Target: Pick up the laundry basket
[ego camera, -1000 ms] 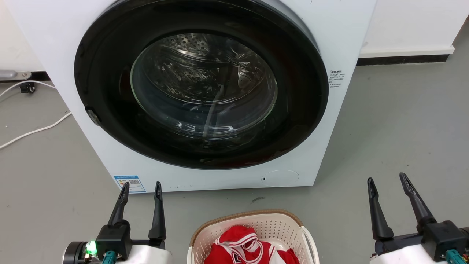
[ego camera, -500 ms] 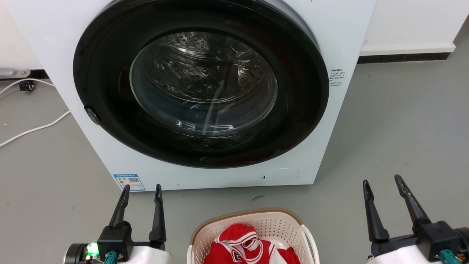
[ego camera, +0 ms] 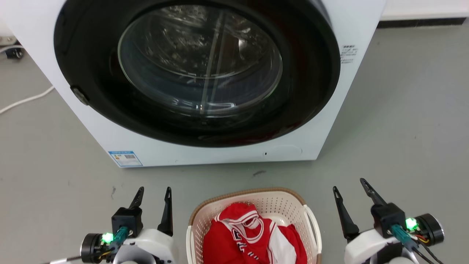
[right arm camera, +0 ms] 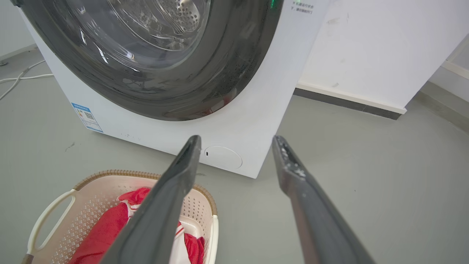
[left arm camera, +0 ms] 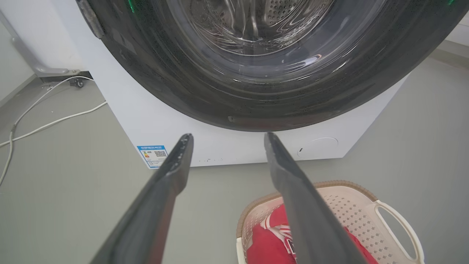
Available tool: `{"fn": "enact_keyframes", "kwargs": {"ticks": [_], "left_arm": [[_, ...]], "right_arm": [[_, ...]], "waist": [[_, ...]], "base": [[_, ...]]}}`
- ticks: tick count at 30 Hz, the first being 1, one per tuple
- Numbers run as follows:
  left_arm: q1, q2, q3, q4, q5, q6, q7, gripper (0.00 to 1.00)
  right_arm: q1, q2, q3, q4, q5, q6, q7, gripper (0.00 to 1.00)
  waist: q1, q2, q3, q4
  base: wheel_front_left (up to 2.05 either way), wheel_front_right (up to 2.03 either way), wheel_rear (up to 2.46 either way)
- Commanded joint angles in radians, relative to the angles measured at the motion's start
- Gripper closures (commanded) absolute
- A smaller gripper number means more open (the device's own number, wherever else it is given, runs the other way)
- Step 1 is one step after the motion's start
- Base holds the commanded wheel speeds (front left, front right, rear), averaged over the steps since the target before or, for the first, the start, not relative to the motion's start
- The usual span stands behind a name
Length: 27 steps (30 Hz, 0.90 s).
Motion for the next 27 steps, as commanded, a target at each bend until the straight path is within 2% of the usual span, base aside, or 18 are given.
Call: {"fn": "enact_keyframes", "kwargs": {"ticks": [1,15,27], "left_arm": [[-0.035,0.002,-0.002,0.044,-0.003,-0.006,-0.003,0.00],[-0.287,0.002,-0.062,0.496,-0.070,-0.062,-0.003,0.00],[-0.441,0.002,-0.114,0.734,-0.159,-0.077,-0.003,0.00]], "right_arm": [[-0.038,-0.003,0.004,0.037,-0.011,-0.001,-0.002,0.00],[-0.278,-0.012,0.037,0.425,-0.069,-0.001,-0.002,0.00],[-0.470,-0.020,0.101,0.717,-0.046,-0.001,-0.002,0.00]], "waist": [[-0.0001,0.0000,0.044,-0.002],[-0.0001,0.0000,0.242,-0.009],[-0.0001,0.0000,0.379,-0.005]], "base": [[0.00,0.00,0.00],[0.00,0.00,0.00],[0.00,0.00,0.00]]}}
